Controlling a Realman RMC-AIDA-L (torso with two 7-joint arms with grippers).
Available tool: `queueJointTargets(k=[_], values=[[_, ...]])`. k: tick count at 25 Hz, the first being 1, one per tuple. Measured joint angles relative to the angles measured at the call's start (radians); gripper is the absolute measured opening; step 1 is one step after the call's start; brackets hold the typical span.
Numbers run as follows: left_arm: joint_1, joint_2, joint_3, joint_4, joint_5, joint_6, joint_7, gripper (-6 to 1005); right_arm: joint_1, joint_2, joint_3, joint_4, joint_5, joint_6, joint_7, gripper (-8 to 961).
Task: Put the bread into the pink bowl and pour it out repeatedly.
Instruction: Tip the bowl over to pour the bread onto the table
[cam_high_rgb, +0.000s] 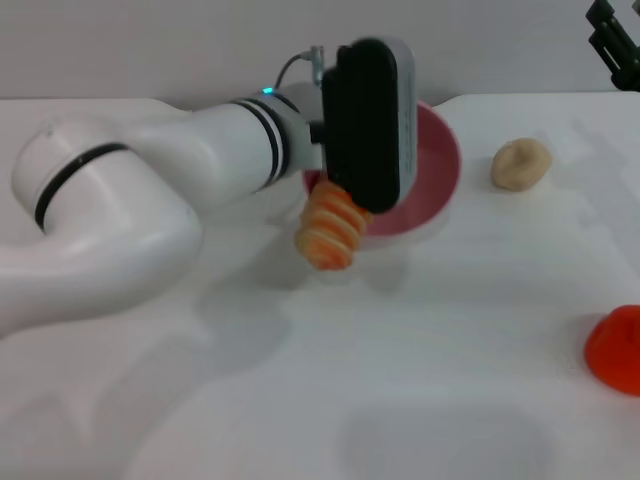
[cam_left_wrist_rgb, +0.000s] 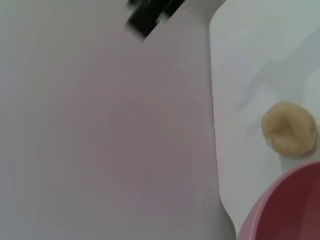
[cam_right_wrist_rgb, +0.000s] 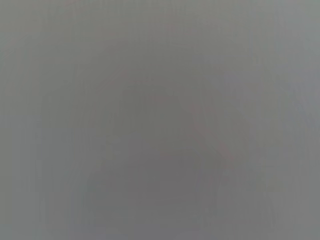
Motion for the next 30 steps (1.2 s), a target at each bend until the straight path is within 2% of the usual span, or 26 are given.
queueJointTargets(k=[10,20,30], values=[[0.018,0.0,0.072,0.03,0.008,-0.092,0.077,65,0.029,-0.006,0.015,0.04,0.0,-0.005,-0.007,603],[0.042,-0.003,0.127,0.033,0.004,-0.258,0.153,65,0.037,-0.006,0.019,0.043,0.0,-0.006,-0.008,603],[0.049,-0.003,0.134,0.017,0.001,-0.306,0.214,66,0.027,-0.005,0.076,0.034,0.0,0.003,-0.015,603]])
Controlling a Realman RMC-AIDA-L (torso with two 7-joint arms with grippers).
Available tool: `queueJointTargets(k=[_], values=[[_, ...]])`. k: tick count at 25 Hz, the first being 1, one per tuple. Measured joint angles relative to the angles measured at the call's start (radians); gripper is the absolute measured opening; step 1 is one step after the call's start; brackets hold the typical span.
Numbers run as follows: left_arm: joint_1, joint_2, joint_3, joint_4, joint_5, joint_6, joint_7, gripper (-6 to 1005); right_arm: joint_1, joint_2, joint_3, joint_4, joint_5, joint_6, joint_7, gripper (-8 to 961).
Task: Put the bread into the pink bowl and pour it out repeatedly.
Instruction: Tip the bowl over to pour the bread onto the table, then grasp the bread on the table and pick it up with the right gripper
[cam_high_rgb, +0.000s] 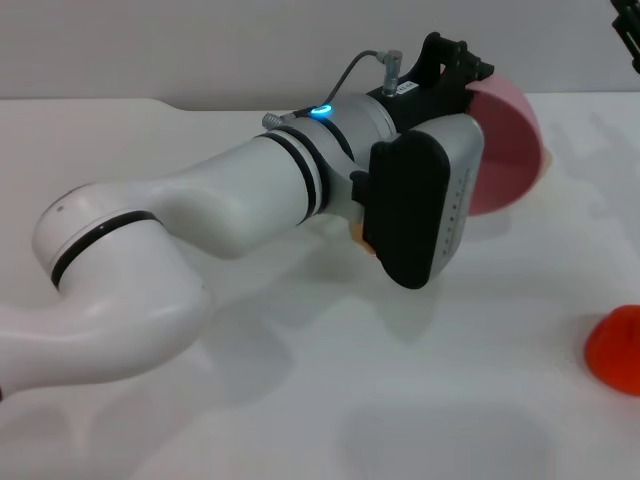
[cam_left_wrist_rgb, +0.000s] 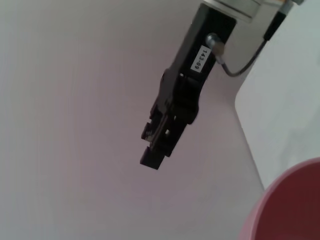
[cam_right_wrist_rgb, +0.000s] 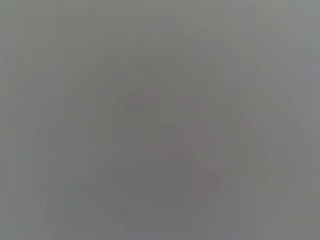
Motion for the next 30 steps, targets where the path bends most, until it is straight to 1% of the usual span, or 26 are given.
queueJointTargets(k=[1,3,6,9,10,11,12,13,14,15,22,25,30], values=[[0.002,0.0,0.002,-0.007,0.0,-0.026,0.02,66,0.0,0.0,0.002,0.0,0.0,0.0,0.0,603],[0.003,0.0,0.003,-0.01,-0.001,-0.038,0.025,66,0.0,-0.001,0.006,0.0,0.0,0.001,0.0,603],[0.019,0.0,0.007,-0.011,-0.003,-0.138,0.038,66,0.003,-0.001,0.006,-0.001,0.0,0.002,0.0,603],[0.022,0.0,0.008,-0.011,-0.005,-0.154,0.039,66,0.005,-0.001,0.006,-0.004,0.0,0.002,0.0,603],[0.032,0.0,0.012,-0.015,-0.011,-0.212,0.042,66,0.005,-0.001,0.006,-0.004,0.0,0.004,0.0,603],[0.032,0.0,0.012,-0.015,-0.011,-0.212,0.042,66,0.006,-0.002,0.006,-0.004,0.0,0.006,0.0,603],[0.036,0.0,0.019,-0.024,-0.024,-0.259,0.043,66,0.006,-0.002,0.006,-0.005,0.0,0.009,0.0,603],[0.036,0.0,0.019,-0.024,-0.024,-0.259,0.043,66,0.007,-0.003,0.006,-0.005,0.0,0.013,0.0,603],[0.039,0.0,0.027,-0.035,-0.044,-0.304,0.044,66,0.007,-0.003,0.006,-0.005,0.0,0.015,0.001,603],[0.04,0.0,0.031,-0.041,-0.055,-0.323,0.045,66,0.007,-0.003,0.006,-0.005,0.0,0.016,0.002,603],[0.042,0.0,0.034,-0.046,-0.065,-0.329,0.047,66,0.006,-0.003,0.006,-0.006,0.0,0.022,0.005,604],[0.035,0.0,0.033,-0.054,-0.099,-0.328,0.046,66,0.001,-0.002,0.006,-0.006,0.0,0.023,0.006,604],[0.005,0.0,0.019,-0.06,-0.205,-0.301,0.032,67,-0.002,-0.001,0.006,0.003,0.0,0.025,0.006,604]])
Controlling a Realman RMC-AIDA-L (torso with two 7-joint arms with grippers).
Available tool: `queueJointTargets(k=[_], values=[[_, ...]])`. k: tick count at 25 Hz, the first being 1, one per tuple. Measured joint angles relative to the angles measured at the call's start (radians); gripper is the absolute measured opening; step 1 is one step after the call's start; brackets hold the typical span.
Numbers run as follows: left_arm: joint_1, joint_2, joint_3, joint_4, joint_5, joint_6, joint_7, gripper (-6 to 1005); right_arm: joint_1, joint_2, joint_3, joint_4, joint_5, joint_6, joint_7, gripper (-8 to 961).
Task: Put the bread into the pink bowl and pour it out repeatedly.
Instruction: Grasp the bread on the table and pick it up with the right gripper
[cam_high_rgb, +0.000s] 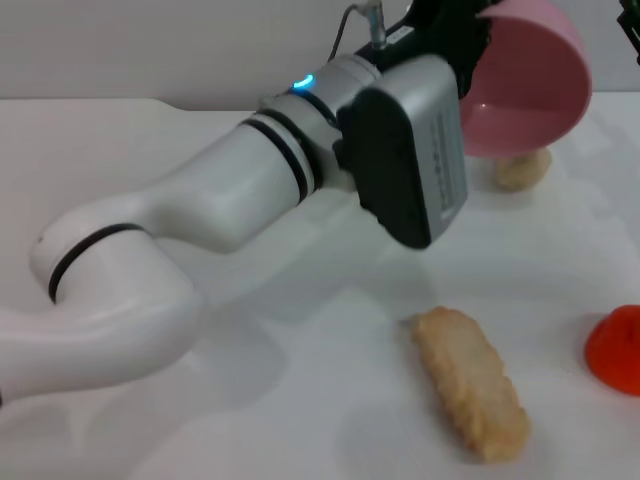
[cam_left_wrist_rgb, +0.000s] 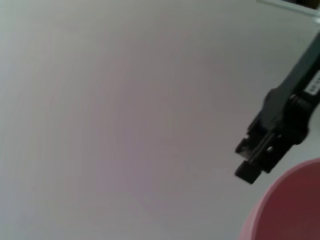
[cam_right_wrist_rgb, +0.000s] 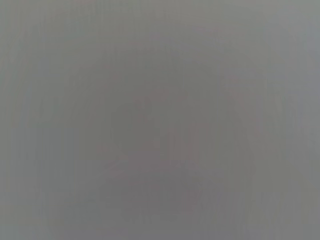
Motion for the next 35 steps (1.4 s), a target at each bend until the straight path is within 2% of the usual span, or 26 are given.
queueJointTargets(k=[1,3,5,10,13,19,26,30,35], values=[[0.0,0.0,0.0,0.0,0.0,0.0,0.0,67,0.0,0.0,0.0,0.002,0.0,0.0,0.0,604],[-0.035,0.002,-0.03,-0.001,-0.105,0.06,-0.007,67,0.0,0.0,0.0,0.003,0.0,-0.001,-0.002,604],[-0.056,0.003,-0.056,-0.008,-0.149,0.097,-0.025,67,-0.001,0.0,-0.001,0.007,-0.001,-0.004,-0.004,604],[-0.102,0.005,-0.134,-0.03,-0.178,0.178,-0.137,67,-0.002,-0.001,0.0,0.016,-0.001,-0.008,-0.011,604],[-0.129,0.007,-0.198,-0.033,-0.183,0.275,-0.215,67,-0.002,-0.002,0.009,0.025,-0.001,-0.02,-0.012,604],[-0.181,0.007,-0.289,-0.065,-0.252,0.411,-0.289,67,0.01,-0.002,0.092,0.059,-0.001,-0.084,-0.013,604],[-0.202,0.012,-0.418,-0.075,-0.443,0.526,-0.282,67,0.012,-0.004,0.159,0.066,0.0,-0.138,-0.013,604],[-0.205,0.014,-0.507,-0.084,-0.551,0.602,-0.275,67,0.013,-0.006,0.164,0.063,0.0,-0.172,-0.013,604],[-0.227,0.019,-0.697,-0.113,-0.635,0.819,-0.254,68,0.025,-0.011,0.166,0.049,0.0,-0.247,-0.013,604]])
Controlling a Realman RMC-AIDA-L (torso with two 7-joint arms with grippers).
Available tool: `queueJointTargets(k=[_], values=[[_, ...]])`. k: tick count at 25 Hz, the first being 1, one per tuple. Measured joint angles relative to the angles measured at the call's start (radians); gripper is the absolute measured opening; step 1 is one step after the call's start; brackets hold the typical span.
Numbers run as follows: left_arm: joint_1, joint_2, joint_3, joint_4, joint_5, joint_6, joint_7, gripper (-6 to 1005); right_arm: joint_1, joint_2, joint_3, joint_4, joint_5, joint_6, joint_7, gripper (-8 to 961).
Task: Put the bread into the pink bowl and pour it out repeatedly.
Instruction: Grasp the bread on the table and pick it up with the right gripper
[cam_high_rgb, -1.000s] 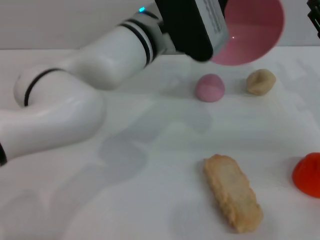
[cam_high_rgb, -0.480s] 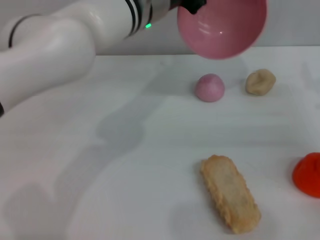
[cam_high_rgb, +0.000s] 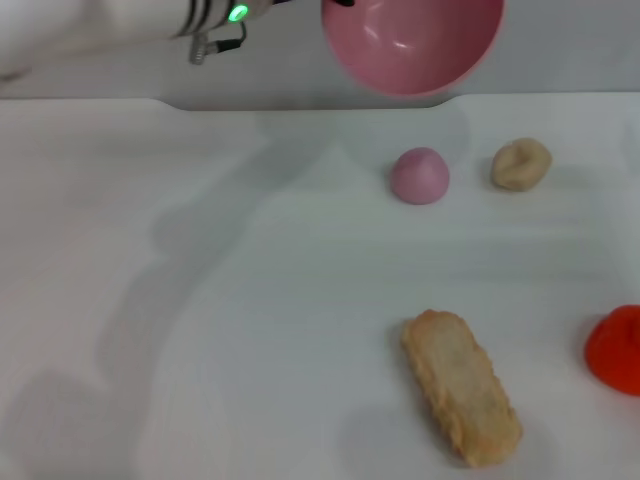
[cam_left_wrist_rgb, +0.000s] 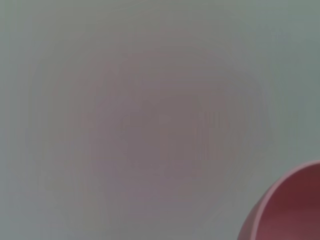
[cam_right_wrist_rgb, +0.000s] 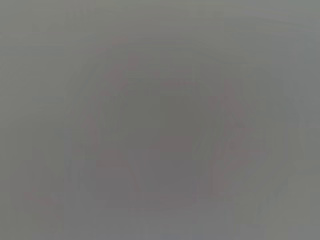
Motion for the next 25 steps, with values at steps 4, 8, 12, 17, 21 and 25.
queueJointTargets(k=[4,8,12,17,21,25], values=[[-0.041,0.007,-0.226,-0.073,-0.014,0.264,0.06,68,0.002,-0.001,-0.005,-0.038,-0.004,-0.065,0.008,604],[-0.053,0.048,-0.365,-0.115,0.027,0.475,0.07,68,0.017,-0.017,-0.019,-0.054,-0.028,-0.127,0.073,604],[-0.042,0.078,-0.433,-0.114,0.104,0.612,0.028,68,0.049,-0.052,-0.027,-0.058,-0.167,-0.183,0.261,603],[-0.027,0.094,-0.494,-0.109,0.238,0.771,-0.022,68,0.064,-0.075,-0.028,-0.15,-0.452,-0.197,0.582,603],[-0.008,0.099,-0.497,-0.106,0.292,0.833,-0.04,68,0.066,-0.074,-0.043,-0.313,-0.766,-0.188,0.887,603],[0.02,0.108,-0.499,-0.098,0.309,0.854,-0.045,68,0.066,-0.07,-0.08,-0.514,-1.162,-0.104,1.274,604]])
